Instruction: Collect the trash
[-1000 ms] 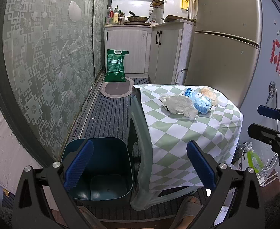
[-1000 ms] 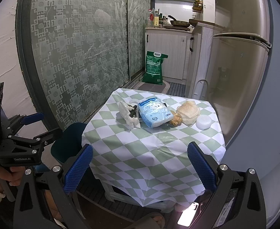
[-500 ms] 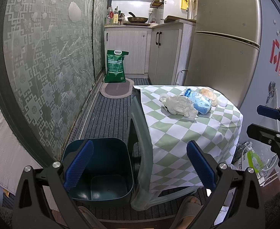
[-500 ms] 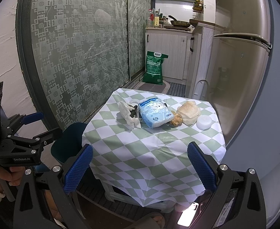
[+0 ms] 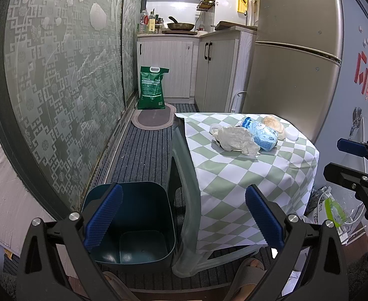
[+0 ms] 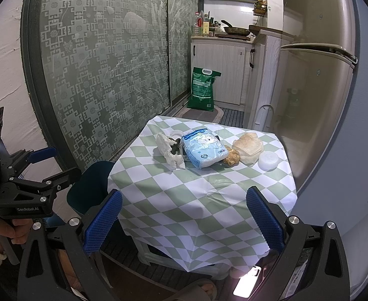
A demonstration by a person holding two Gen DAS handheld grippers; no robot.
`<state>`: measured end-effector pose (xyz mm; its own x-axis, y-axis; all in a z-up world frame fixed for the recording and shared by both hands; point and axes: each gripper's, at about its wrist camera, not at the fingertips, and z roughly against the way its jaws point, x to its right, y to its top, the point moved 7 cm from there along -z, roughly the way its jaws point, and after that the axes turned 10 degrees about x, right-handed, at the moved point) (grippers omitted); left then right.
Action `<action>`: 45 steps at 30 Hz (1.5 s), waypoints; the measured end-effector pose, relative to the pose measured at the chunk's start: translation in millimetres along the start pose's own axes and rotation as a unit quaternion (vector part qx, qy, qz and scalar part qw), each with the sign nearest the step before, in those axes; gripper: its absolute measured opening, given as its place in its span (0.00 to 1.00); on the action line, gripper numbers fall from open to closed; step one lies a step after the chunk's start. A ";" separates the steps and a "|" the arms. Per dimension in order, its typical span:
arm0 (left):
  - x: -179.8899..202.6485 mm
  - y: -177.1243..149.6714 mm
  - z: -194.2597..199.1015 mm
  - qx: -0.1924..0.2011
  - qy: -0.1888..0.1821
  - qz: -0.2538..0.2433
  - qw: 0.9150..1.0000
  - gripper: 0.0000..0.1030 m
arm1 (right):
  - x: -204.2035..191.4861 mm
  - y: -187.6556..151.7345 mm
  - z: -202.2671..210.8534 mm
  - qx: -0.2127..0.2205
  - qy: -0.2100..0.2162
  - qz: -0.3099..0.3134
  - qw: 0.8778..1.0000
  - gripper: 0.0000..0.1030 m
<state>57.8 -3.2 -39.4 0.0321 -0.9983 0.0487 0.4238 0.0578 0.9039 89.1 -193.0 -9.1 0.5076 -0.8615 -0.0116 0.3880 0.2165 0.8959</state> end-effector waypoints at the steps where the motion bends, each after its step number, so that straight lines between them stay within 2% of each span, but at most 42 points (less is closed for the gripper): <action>1: 0.1 0.1 -0.2 0.000 0.000 0.000 1.000 0.97 | -0.2 -0.2 -0.3 0.000 0.000 0.000 1.000 0.97; 20: -0.1 0.2 0.5 0.002 -0.001 0.000 1.000 0.97 | -0.3 0.1 -0.5 0.000 0.000 0.000 1.000 0.97; 26: -0.5 10.9 5.1 0.013 0.001 -0.006 1.000 0.97 | 1.2 -0.8 -0.5 0.002 0.001 -0.009 1.000 0.97; 33: -3.6 23.1 5.6 0.025 -0.023 -0.010 0.999 0.96 | 10.2 6.2 5.5 0.004 0.003 -0.023 1.000 0.96; 36: -5.9 26.9 3.5 0.032 -0.025 -0.003 0.999 0.93 | 16.5 8.8 6.0 0.001 0.006 -0.032 0.999 0.90; 37: -4.4 27.9 2.4 0.030 -0.037 -0.004 0.999 0.92 | 18.8 10.0 6.2 0.001 0.007 -0.035 0.999 0.90; 40: 3.3 31.1 0.0 0.028 -0.055 -0.019 0.998 0.82 | 24.0 14.1 5.9 -0.002 0.012 -0.039 0.999 0.86; 42: 10.6 33.1 -4.6 0.019 -0.074 -0.029 0.997 0.78 | 25.0 17.4 3.5 -0.005 0.018 -0.038 0.999 0.82; 45: 22.7 34.5 -10.4 0.005 -0.098 -0.048 0.994 0.67 | 25.8 22.9 -2.2 -0.011 0.028 -0.031 0.999 0.77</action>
<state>82.6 -23.8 -11.5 -0.1853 -0.9818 0.0423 0.4077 -0.0377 0.9123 112.7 -209.2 10.1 0.5237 -0.8468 -0.0930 0.4366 0.1730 0.8829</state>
